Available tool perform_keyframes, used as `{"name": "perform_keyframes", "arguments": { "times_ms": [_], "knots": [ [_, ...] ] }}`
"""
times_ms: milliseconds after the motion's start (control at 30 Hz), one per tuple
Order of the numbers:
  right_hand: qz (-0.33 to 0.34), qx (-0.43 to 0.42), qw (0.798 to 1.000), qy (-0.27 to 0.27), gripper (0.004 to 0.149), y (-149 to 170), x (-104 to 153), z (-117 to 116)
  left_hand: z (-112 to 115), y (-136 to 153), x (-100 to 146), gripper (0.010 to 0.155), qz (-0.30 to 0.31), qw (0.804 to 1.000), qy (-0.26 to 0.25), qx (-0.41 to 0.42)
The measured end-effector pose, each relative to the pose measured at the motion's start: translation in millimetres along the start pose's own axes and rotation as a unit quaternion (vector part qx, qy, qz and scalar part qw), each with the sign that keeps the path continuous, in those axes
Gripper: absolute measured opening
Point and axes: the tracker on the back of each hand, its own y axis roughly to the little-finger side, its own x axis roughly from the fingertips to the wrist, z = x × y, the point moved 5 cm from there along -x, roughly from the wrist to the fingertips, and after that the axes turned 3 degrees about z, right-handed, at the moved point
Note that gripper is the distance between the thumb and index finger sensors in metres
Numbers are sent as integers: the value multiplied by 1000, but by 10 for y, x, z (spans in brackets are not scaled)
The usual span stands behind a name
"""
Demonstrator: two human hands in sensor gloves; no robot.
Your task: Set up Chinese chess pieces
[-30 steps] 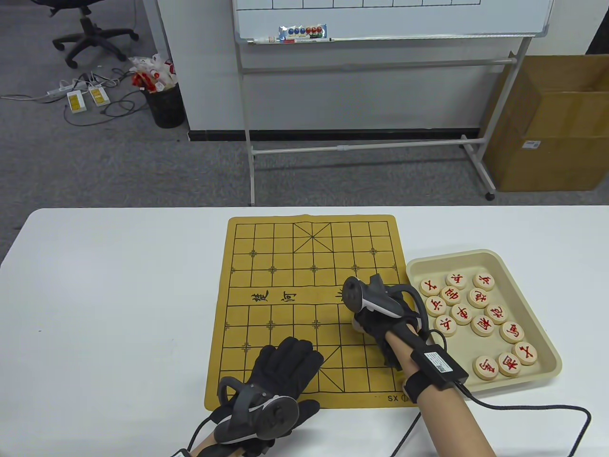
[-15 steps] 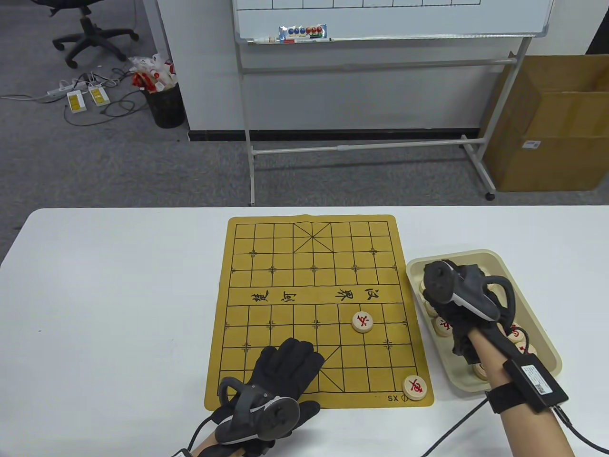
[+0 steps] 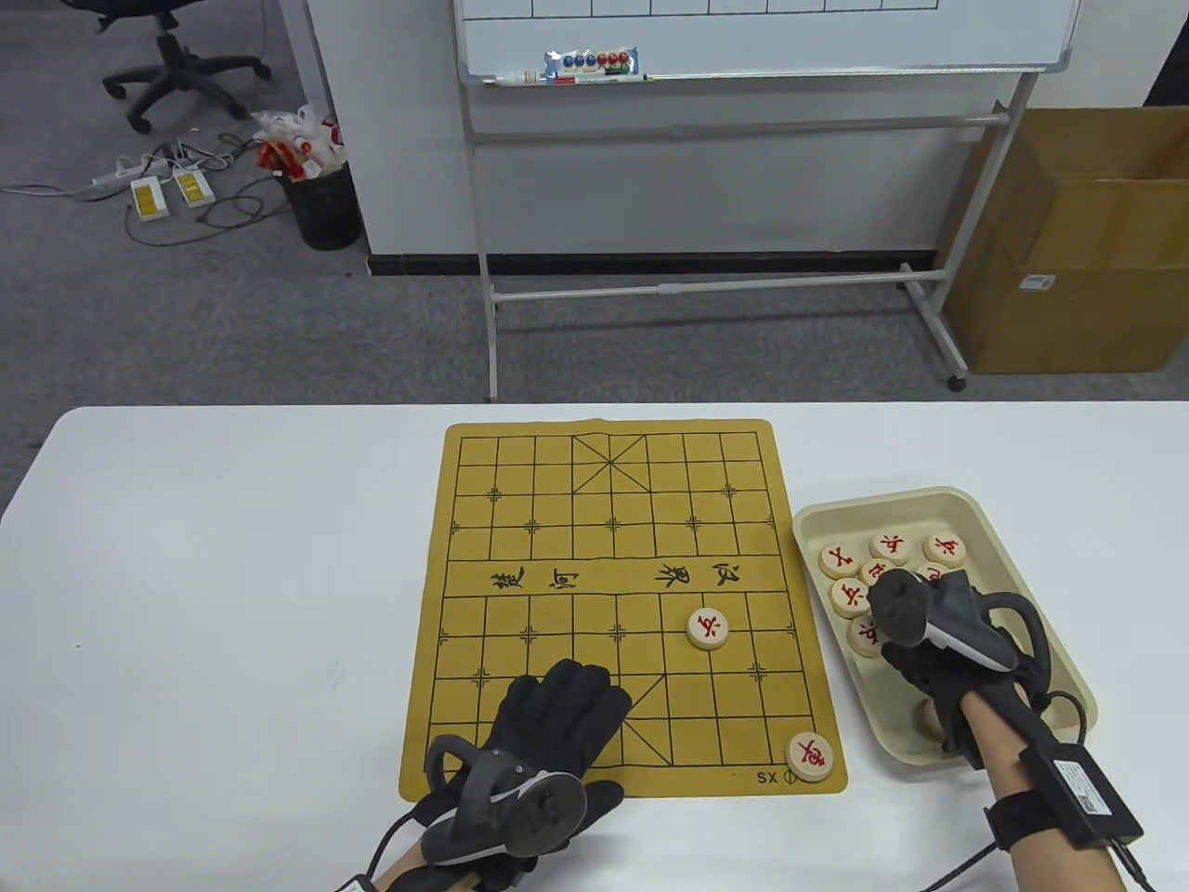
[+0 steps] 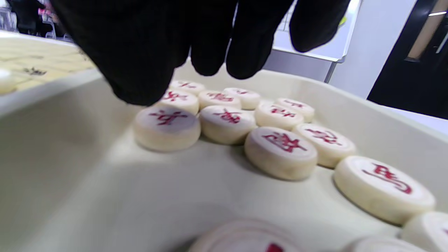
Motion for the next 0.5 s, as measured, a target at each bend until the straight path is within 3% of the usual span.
{"name": "perform_keyframes", "arguments": {
  "times_ms": [200,500],
  "knots": [
    [7,59,997,-40,72,-160,-126,-152,-3,15,-5,84,-6,1000,-1,2],
    [11,89,996,-30,75,-220,-168,-215,-8,18,-7,84,-5,1000,-1,2]
  ]
}}
